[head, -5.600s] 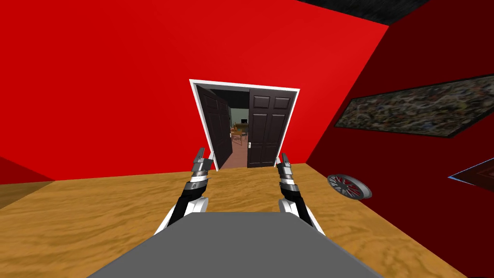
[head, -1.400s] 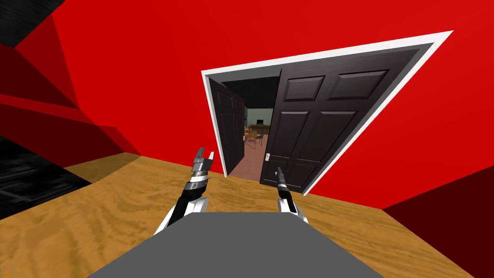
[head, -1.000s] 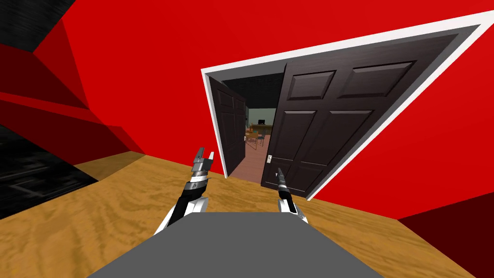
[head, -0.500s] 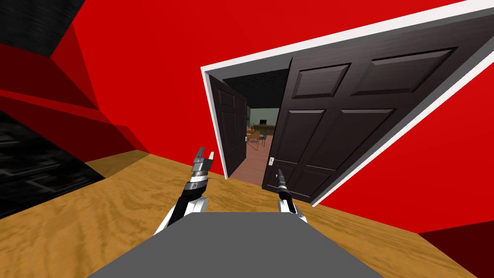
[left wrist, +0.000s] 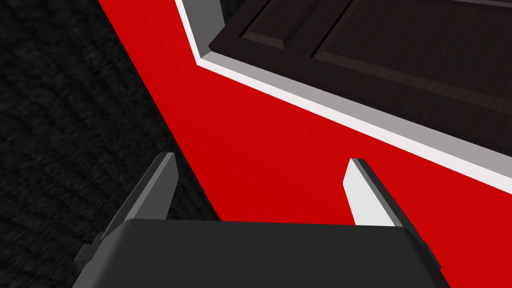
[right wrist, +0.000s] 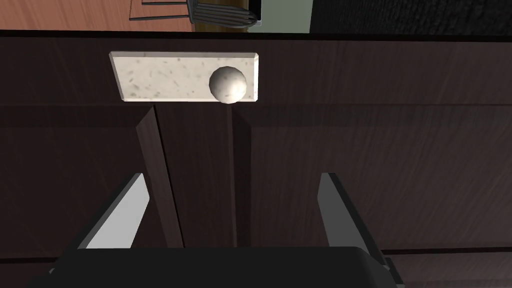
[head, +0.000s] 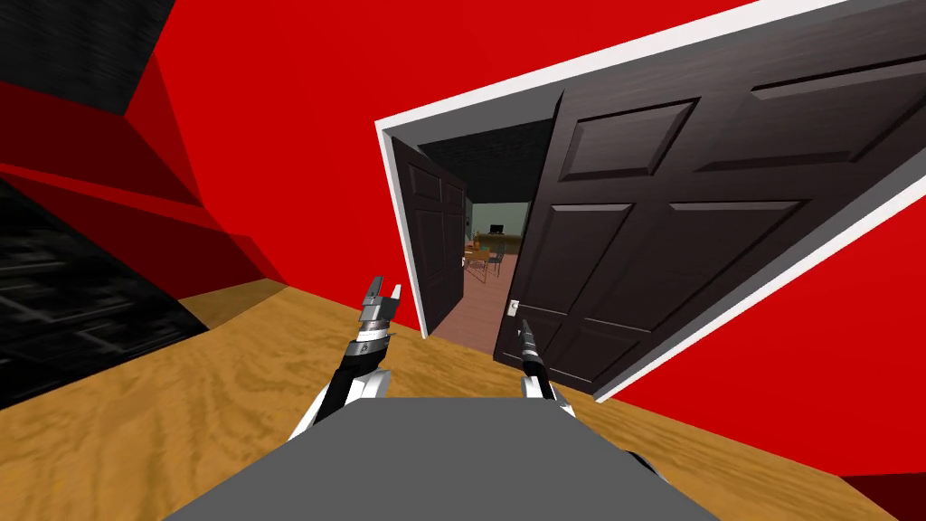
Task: Push the door open
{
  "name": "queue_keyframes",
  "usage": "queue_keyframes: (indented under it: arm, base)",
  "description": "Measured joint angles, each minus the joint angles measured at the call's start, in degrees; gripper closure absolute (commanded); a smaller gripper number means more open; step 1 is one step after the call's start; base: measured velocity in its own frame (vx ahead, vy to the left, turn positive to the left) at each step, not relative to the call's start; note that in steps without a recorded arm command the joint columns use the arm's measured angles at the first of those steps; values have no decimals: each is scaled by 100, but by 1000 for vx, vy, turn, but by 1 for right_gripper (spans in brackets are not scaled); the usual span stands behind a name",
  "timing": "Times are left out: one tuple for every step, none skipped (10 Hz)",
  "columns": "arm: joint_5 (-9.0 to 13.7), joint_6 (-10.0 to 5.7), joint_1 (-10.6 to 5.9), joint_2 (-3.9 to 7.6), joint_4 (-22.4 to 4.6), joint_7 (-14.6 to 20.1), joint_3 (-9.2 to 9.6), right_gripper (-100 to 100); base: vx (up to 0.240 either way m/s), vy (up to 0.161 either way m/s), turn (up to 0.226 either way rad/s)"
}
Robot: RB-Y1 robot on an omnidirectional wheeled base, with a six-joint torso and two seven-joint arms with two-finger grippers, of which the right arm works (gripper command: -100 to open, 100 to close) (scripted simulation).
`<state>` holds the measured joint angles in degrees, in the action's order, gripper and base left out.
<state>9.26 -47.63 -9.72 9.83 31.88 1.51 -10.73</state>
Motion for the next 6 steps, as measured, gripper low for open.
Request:
queue_keyframes:
  arm:
    - [8, -16, -51, 3, -111, 4, -17, -100]
    - [8, -21, -58, 3, -124, 5, -19, -100]
    - [12, -12, -43, -1, -105, 0, -25, -100]
    - [16, -19, -48, -2, -124, -6, -32, -100]
    - [20, -28, -54, 1, -143, -9, -41, -100]
    - [25, -30, -46, -1, -141, -14, -49, -100]
  base:
    - [31, -9, 8]
    - [109, -48, 16]
    - [173, -61, 31]
    - [185, -42, 26]
    - [216, -53, 20]
    - [207, -67, 31]
